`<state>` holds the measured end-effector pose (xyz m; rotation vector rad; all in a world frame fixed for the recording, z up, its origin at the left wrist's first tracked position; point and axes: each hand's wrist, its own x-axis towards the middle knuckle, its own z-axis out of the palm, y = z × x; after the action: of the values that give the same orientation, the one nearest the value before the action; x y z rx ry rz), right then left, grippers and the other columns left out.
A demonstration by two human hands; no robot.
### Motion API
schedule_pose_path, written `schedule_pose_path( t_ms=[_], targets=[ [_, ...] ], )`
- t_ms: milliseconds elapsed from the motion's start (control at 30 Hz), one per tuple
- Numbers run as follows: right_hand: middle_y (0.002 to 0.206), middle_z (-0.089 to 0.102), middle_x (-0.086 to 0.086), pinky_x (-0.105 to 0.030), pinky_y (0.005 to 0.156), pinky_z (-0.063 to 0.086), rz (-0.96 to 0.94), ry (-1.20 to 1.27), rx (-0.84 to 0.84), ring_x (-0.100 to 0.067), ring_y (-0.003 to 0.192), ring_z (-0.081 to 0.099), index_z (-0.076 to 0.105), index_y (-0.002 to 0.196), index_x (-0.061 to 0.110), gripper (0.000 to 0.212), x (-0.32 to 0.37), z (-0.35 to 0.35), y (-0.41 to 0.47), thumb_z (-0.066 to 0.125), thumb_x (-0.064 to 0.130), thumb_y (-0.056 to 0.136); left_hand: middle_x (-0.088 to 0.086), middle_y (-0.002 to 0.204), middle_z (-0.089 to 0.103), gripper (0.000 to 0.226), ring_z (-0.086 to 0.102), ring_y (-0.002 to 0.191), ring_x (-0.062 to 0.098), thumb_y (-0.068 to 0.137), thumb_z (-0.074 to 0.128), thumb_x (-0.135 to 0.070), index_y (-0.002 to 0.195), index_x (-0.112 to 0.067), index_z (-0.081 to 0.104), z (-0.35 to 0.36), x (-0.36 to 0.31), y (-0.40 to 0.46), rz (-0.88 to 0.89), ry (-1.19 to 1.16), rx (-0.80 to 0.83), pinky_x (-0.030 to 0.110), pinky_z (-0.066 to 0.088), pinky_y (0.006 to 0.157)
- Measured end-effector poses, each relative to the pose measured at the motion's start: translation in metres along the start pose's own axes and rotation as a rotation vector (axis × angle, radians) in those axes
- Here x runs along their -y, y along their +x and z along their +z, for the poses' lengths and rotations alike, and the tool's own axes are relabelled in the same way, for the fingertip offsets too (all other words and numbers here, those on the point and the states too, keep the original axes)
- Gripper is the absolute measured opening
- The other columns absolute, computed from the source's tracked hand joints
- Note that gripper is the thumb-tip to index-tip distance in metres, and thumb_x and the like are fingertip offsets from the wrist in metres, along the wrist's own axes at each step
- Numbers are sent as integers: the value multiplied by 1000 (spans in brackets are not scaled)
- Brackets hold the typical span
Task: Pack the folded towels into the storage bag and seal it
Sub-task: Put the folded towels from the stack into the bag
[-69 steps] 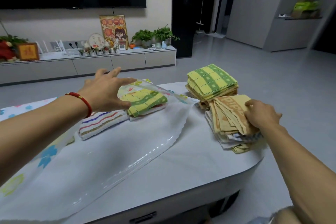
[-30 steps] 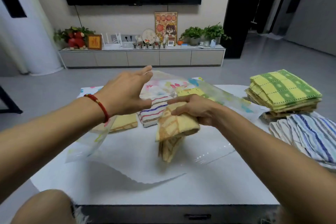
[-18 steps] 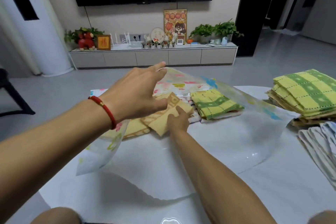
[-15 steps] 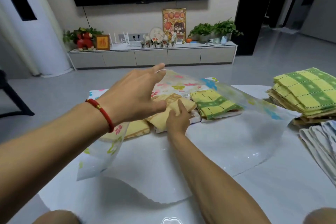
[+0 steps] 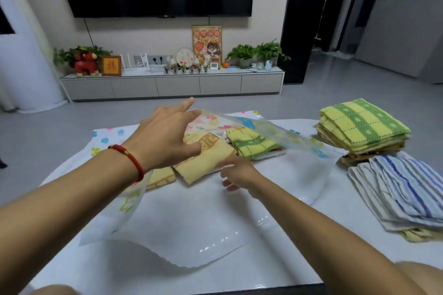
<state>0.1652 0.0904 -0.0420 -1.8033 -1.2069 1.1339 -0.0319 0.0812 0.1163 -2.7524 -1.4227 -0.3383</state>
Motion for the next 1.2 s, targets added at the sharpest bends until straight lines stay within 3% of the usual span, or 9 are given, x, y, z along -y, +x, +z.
schedule_pose_path(
  t_ms=[100,200,333,500,667,833,1000,1067,1200],
  targets=[
    [102,74,-12,-32,68,61,-18,-281,233,-19,74,71,72,120,14,29,-16,-57,-39,57,12,95,-5,166,11,76,27,144,32,83,64,-50,151,-33,35,5,-11,7,10,1,0,59,36,109],
    [103,78,-17,-31,67,60,-26,-347,218,-20,74,72,73,114,11,24,-38,-119,-80,58,13,96,-5,166,10,74,17,147,35,82,64,-54,148,-34,39,13,-24,16,34,42,0,63,32,110],
    [80,78,-8,-31,58,56,-50,-432,-240,-27,67,72,77,92,15,16,-85,-210,-117,62,15,95,-11,165,13,72,4,148,36,79,65,-56,146,-37,43,27,-42,23,46,87,-12,70,30,104],
    [132,63,-23,-48,101,47,192,-758,-852,-44,123,56,73,123,18,35,-155,-299,-123,55,11,95,-12,164,15,74,1,149,35,80,64,-60,146,-38,41,37,-53,29,55,114,-8,72,26,105],
    [141,48,-28,-51,106,39,564,-675,-748,-48,127,47,40,148,30,48,-191,-328,-118,41,23,101,-10,164,16,73,0,149,35,79,64,-60,146,-39,42,43,-53,33,58,119,-23,74,25,105],
    [139,55,-23,-49,106,44,473,-529,-818,-46,126,52,52,145,33,57,-181,-340,-123,65,18,91,-10,164,17,72,1,148,35,79,65,-59,145,-40,42,43,-55,34,46,131,-19,73,26,105],
    [154,48,-18,-43,106,47,393,-299,-605,-41,129,54,49,153,28,82,-152,-349,-141,82,4,81,-8,161,27,66,5,147,36,79,66,-60,140,-44,48,39,-51,23,30,145,-41,72,30,102],
    [146,55,-19,-46,98,55,334,-136,-549,-39,111,64,62,141,30,67,-143,-342,-154,77,-1,83,-4,160,31,63,9,146,38,79,66,-59,138,-44,49,36,-46,18,7,131,-39,73,32,101],
    [116,69,-3,-31,56,60,172,-132,-415,-26,78,75,78,104,49,38,-95,-312,-183,75,16,86,6,156,38,62,26,143,37,80,65,-55,138,-41,51,29,-28,1,4,106,-14,62,28,113]
  ],
)
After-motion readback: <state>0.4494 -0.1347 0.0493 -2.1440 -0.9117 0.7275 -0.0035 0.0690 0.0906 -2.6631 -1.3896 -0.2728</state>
